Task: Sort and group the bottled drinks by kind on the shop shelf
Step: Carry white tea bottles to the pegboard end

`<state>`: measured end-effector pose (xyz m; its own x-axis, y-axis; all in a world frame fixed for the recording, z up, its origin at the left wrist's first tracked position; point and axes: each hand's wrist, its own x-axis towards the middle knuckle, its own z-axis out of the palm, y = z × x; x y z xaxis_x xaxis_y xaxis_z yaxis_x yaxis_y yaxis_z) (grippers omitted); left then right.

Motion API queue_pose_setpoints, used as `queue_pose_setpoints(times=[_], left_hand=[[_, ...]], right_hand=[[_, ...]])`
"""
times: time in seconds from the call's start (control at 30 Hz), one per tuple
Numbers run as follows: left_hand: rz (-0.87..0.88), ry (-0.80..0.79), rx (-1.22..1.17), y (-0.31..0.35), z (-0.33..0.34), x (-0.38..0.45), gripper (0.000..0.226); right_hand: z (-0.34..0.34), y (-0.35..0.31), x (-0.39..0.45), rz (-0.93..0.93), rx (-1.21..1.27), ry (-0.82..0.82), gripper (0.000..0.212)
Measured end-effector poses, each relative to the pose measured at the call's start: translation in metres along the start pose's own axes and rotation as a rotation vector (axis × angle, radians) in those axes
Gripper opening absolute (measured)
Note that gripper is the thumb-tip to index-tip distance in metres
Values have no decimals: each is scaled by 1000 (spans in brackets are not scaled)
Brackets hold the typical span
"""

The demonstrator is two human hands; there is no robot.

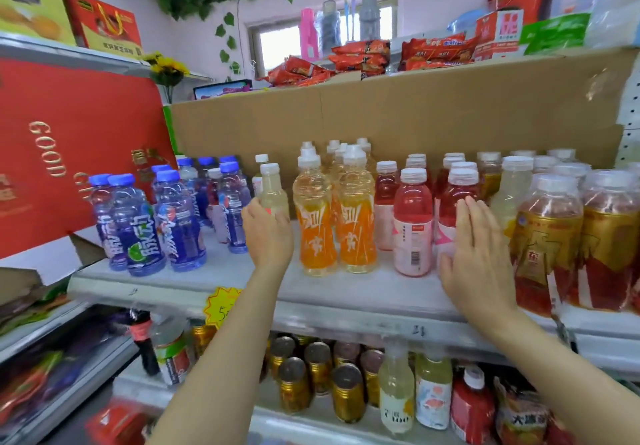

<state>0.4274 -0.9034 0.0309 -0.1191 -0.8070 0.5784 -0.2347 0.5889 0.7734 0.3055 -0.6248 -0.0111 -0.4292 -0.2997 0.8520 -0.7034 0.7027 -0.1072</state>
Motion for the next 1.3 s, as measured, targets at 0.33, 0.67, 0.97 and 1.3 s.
queue_pose_setpoints(times=[0.33, 0.67, 0.97, 1.3], left_hand=[[-250, -400, 59, -54, 56, 71, 83], [-55, -481, -299, -57, -15, 77, 59], [-200, -370, -681, -100, -148, 78, 15], [-344, -395, -732, -127, -186, 72, 24]], right_hand=[[-9, -64, -19, -33, -84, 208, 60], [21, -199, -19, -196, 184, 255, 44], [123, -315, 80, 334, 692, -292, 60], [246, -317, 155, 716, 887, -495, 105]])
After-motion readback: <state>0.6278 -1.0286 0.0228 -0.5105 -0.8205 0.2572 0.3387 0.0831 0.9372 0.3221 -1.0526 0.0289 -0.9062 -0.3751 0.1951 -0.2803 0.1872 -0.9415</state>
